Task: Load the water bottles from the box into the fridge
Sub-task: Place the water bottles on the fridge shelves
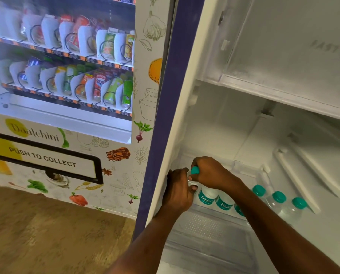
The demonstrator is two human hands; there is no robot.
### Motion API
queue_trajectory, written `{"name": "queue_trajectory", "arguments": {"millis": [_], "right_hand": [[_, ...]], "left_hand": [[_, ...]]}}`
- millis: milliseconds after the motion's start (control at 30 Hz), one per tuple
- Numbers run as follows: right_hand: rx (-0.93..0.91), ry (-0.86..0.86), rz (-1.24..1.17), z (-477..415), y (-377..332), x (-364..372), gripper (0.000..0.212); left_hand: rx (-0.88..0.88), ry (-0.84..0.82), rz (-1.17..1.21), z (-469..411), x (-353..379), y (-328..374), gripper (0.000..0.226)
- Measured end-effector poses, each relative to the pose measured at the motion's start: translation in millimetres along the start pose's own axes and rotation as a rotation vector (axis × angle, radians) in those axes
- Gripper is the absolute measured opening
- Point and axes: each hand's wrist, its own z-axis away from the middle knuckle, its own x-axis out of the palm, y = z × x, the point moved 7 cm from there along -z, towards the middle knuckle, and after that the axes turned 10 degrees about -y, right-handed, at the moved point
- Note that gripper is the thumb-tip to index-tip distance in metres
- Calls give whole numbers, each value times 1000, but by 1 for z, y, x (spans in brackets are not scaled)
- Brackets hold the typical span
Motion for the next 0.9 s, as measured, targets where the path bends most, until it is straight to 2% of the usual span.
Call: {"name": "queue_trajectory", "arguments": {"millis": [33,133,200,333,500,633,733,900], "right_hand": [[-4,6,-7,0,1,-1,39],[-32,35,-30,1,2,-1,41],[-68,57,-36,2,4,0,44],[-112,97,-12,2,5,3,48],[-103,307,-27,10,6,-6,47],[-186,526,-187,27,-2,-12,51],[-254,599,-303,42,-17,-2,48],[-435,856,-385,82,-44,25,61]], "left_hand": [[15,42,-45,0,-1,0,42],[8,-28,87,4,-1,5,56],[45,33,129,7,-3,7,67],[87,96,130,4,2,2,67],[126,173,157,16,-7,12,95],[163,164,115,41,-16,16,81],[157,132,72,65,-13,10,71],[181,156,8,124,-18,9,71]]}}
